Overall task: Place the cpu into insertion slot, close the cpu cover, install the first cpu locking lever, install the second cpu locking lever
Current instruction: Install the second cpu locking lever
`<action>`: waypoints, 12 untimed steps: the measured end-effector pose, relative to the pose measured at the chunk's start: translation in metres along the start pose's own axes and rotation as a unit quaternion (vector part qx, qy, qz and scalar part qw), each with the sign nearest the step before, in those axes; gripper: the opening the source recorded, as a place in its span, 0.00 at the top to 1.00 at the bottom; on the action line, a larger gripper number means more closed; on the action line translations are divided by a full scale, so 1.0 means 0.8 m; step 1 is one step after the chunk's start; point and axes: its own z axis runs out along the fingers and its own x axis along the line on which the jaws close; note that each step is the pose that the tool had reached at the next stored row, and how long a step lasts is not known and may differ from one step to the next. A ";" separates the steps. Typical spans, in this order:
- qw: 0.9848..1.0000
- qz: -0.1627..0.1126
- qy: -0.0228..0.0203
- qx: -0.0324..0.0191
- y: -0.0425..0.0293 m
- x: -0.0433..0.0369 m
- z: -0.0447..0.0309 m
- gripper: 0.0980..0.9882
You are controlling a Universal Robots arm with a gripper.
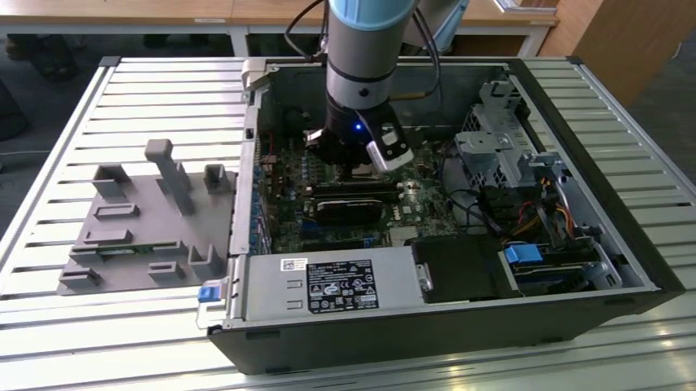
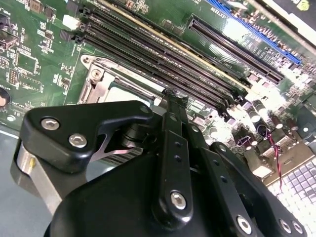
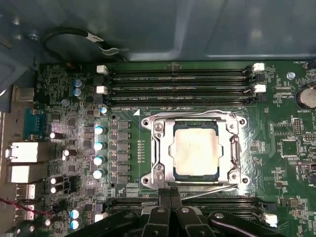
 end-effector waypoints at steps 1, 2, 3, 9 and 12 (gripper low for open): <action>1.000 0.000 0.000 0.000 -0.0001 0.000 0.0004 0.99; 1.000 0.000 0.000 -0.001 -0.0002 0.000 0.0009 0.99; 1.000 0.000 0.000 -0.001 -0.0003 0.000 0.0012 0.99; 1.000 0.000 0.000 -0.001 -0.0012 0.001 0.0022 0.99; 1.000 0.000 0.000 -0.002 -0.0033 0.001 0.0022 0.99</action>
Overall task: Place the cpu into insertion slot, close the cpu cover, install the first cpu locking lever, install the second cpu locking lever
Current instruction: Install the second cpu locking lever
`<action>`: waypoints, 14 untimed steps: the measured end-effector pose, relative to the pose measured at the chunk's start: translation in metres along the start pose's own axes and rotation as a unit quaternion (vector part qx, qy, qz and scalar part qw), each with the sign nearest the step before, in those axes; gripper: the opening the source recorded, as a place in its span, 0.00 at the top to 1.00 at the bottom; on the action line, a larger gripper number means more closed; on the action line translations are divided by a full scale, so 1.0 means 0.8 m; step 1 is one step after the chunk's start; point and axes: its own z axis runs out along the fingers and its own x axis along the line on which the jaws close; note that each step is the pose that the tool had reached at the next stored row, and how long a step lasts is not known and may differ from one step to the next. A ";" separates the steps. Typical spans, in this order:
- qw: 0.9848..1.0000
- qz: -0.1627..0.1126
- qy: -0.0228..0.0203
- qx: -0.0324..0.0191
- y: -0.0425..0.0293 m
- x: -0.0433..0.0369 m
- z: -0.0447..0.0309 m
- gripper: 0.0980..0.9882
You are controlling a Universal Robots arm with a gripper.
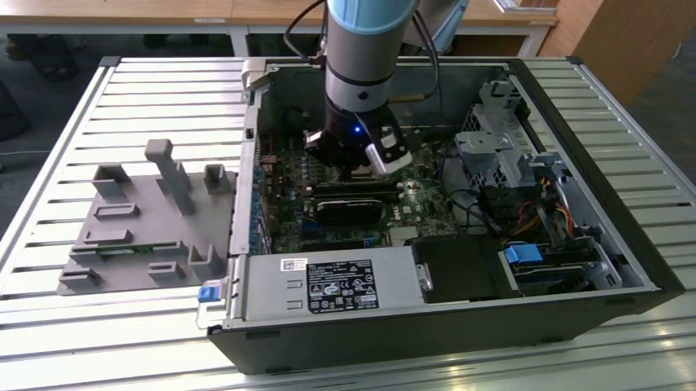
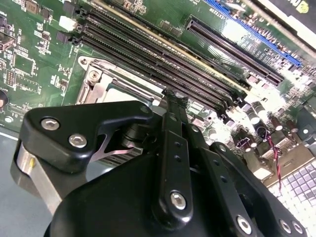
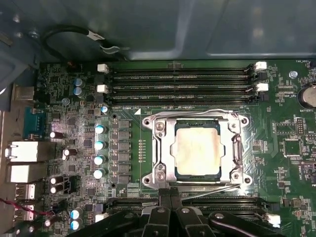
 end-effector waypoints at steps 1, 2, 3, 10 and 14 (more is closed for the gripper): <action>1.000 0.000 0.000 0.000 -0.0006 0.000 0.0000 0.99; 1.000 0.000 0.000 -0.001 -0.0011 0.000 -0.0001 0.99; 1.000 0.000 0.000 -0.001 -0.0015 0.000 -0.0001 0.99; 1.000 0.000 0.000 -0.011 -0.0049 0.002 0.0000 0.99; 1.000 0.000 0.001 -0.021 -0.0097 0.002 -0.0005 0.99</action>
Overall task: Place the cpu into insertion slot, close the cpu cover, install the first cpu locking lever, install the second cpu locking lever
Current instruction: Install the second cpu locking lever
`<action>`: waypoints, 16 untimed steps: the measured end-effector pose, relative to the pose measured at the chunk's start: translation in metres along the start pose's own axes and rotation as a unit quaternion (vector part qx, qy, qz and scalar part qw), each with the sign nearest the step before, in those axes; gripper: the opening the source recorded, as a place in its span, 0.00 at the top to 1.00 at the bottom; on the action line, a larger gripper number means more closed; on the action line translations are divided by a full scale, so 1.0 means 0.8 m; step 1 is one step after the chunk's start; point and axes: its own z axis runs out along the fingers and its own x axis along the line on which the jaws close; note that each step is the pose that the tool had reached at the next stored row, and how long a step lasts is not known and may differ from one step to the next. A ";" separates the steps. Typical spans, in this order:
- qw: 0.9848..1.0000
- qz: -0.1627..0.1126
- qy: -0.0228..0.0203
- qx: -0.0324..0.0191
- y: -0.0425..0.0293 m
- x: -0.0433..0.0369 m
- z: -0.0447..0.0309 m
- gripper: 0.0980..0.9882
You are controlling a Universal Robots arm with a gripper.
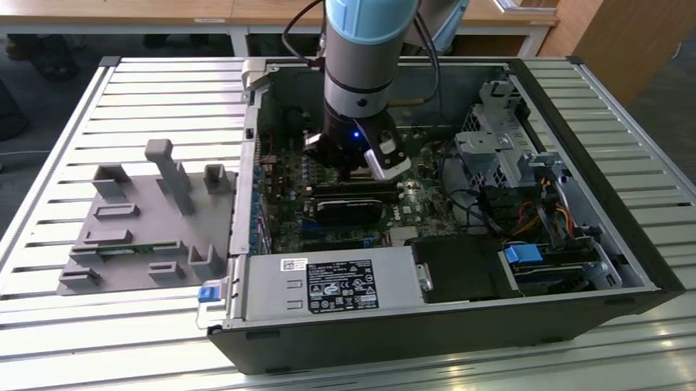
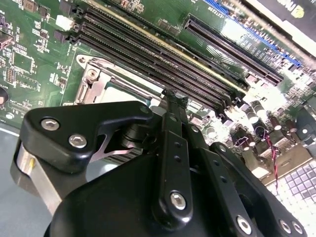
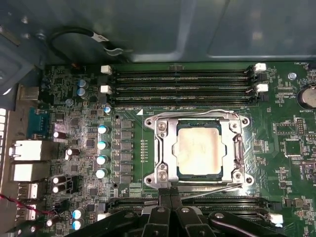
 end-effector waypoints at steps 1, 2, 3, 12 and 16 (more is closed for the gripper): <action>1.000 0.000 0.000 -0.002 -0.0013 0.000 -0.0001 0.99; 1.000 0.000 0.000 -0.004 -0.0027 0.000 -0.0003 0.99; 1.000 0.000 0.000 -0.006 -0.0041 0.001 -0.0004 0.99; 1.000 0.000 0.000 -0.018 -0.0088 0.005 0.0004 0.99; 1.000 0.000 0.000 -0.021 -0.0094 0.006 0.0036 0.99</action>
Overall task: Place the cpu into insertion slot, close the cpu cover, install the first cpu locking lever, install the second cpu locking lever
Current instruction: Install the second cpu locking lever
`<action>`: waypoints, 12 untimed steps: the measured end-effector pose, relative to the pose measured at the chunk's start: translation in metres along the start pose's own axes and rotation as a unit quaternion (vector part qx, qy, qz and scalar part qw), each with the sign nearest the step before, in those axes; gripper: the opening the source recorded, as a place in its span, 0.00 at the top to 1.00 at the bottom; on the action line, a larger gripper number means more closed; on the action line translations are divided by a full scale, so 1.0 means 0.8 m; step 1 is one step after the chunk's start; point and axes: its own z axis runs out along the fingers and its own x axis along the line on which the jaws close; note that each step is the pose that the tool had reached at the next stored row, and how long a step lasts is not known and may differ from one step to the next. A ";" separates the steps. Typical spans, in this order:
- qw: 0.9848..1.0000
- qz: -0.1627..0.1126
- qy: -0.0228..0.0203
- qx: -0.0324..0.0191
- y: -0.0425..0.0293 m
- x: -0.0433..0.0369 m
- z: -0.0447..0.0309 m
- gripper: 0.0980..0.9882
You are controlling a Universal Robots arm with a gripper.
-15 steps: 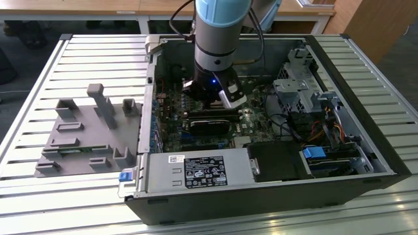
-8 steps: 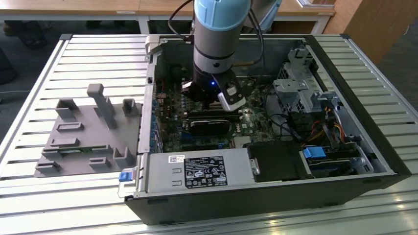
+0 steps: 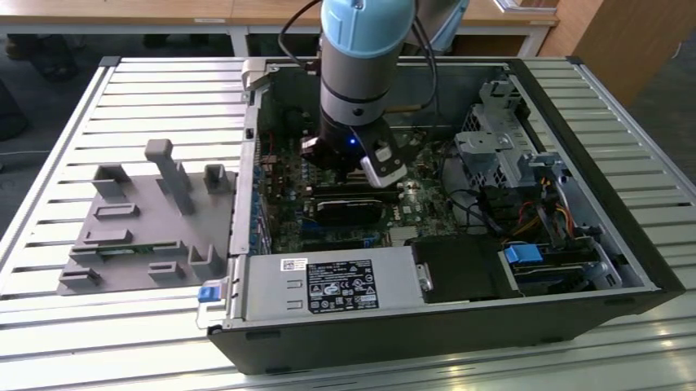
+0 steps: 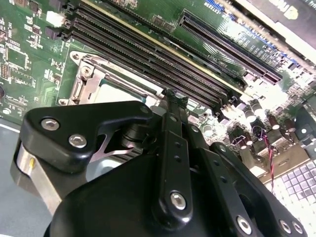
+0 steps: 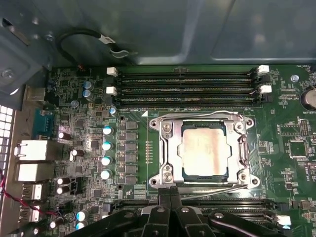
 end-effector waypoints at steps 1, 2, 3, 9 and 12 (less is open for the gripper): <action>1.000 0.000 0.000 0.000 -0.0002 0.000 0.0010 0.99; 1.000 0.000 0.000 -0.001 -0.0004 0.000 0.0019 0.99; 1.000 0.000 0.000 -0.001 -0.0007 0.000 0.0030 0.99; 1.000 0.000 0.000 -0.004 -0.0019 0.000 0.0083 0.99; 1.000 0.000 0.000 -0.006 -0.0024 0.000 0.0104 0.99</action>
